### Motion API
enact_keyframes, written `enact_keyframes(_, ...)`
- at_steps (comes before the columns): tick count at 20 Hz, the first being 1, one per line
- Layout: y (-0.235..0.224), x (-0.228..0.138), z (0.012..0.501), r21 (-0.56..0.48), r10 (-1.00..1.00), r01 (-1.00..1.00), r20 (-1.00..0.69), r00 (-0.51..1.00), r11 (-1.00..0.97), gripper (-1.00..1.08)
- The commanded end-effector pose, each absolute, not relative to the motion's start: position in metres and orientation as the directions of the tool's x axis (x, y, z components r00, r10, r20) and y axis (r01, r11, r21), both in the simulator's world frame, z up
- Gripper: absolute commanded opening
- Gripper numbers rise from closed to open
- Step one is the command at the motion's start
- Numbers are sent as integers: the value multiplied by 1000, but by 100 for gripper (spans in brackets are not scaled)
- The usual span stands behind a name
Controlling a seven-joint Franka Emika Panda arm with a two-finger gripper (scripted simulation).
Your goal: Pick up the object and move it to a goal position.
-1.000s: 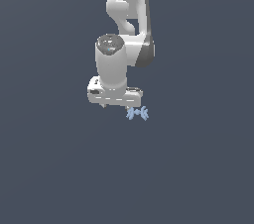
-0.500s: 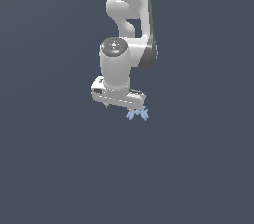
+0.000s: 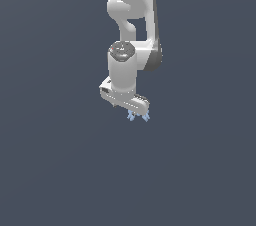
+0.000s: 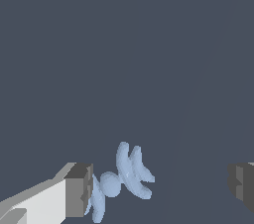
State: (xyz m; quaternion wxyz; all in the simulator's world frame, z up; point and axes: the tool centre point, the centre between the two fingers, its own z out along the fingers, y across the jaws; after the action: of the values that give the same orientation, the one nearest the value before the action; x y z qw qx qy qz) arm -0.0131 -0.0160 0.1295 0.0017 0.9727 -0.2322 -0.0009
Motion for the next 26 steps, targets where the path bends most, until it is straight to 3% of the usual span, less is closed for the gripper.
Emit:
enact_keyframes(1,-11,-15,125,2,-508,-508,-2,862,-862,100)
enact_keyframes(26,33,-41,88,0,-916,-916,-7,401,-401,100)
